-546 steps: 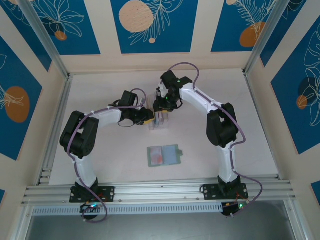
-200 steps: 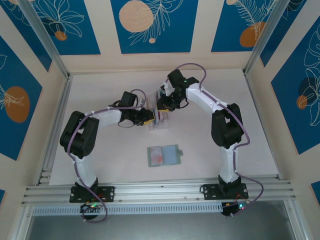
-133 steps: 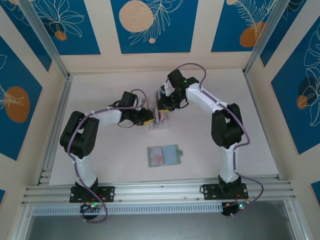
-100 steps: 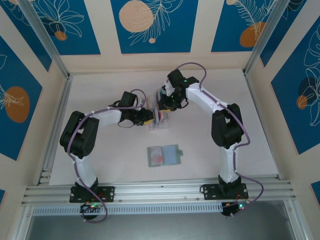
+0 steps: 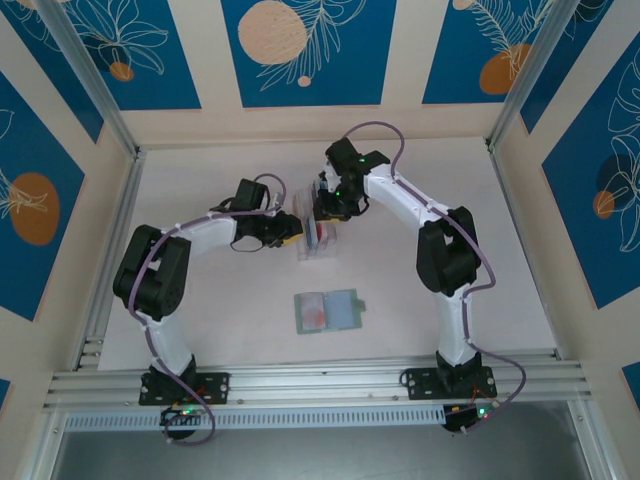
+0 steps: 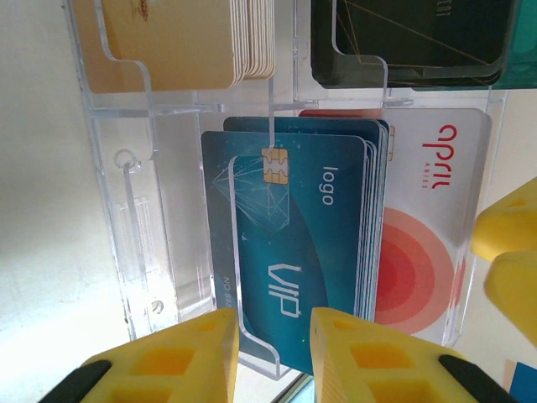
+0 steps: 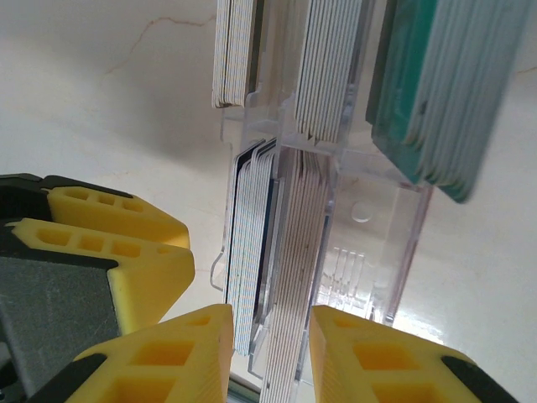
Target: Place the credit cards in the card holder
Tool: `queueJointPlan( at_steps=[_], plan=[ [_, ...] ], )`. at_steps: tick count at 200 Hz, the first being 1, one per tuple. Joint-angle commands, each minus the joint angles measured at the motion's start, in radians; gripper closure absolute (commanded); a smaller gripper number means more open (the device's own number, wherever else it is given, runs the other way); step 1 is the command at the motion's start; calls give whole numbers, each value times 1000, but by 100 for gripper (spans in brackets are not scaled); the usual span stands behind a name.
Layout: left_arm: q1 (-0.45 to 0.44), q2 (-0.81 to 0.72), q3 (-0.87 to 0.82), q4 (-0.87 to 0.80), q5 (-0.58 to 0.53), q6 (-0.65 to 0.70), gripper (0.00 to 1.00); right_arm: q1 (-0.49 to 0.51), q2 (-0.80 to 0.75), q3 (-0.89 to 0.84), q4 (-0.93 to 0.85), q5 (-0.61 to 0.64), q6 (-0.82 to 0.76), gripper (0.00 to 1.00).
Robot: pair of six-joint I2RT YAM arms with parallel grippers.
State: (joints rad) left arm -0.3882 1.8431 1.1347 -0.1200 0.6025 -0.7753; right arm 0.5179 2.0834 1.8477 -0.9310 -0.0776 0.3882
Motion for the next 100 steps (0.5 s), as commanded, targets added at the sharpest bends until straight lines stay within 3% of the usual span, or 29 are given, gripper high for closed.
queueJointPlan(
  at_steps=[1, 56, 100],
  plan=[
    [9, 21, 28, -14, 31, 16, 72, 9, 17, 32, -32, -4, -20, 69],
    [9, 57, 26, 5, 45, 12, 72, 26, 26, 47, -39, -15, -23, 70],
    [6, 76, 14, 33, 58, -1, 72, 23, 37, 54, -26, -94, -22, 70]
  ],
)
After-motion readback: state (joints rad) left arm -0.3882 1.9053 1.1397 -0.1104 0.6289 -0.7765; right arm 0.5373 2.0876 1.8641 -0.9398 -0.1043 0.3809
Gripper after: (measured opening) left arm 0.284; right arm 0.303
